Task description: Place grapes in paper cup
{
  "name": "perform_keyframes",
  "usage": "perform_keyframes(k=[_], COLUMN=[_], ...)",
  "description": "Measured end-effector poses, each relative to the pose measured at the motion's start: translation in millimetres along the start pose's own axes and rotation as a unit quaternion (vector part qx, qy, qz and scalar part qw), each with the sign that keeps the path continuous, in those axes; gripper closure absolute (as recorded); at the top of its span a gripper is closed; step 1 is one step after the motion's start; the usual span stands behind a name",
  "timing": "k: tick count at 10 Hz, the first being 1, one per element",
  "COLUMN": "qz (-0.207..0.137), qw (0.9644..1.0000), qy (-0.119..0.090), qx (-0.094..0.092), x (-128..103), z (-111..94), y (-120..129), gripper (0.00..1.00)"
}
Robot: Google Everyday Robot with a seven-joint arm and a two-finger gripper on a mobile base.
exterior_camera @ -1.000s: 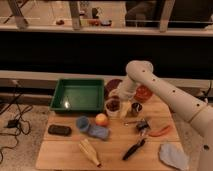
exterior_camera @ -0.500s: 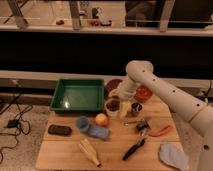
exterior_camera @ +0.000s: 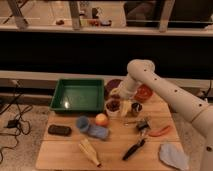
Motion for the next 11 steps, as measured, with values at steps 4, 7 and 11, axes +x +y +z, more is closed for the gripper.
perform_keyframes(k=[4,7,11], qz=[0.009,0.025,0.024], qw=[0.999,0.9973,0.9974], qy=[0.013,0.022,0.022], qx=[0.042,0.065,0.065], x=[4.5,17.4,16.3], z=[-41.4,-66.3,-65.8], y=[-3.7,-0.3,-1.0], gripper=[0.2,0.2,0.2])
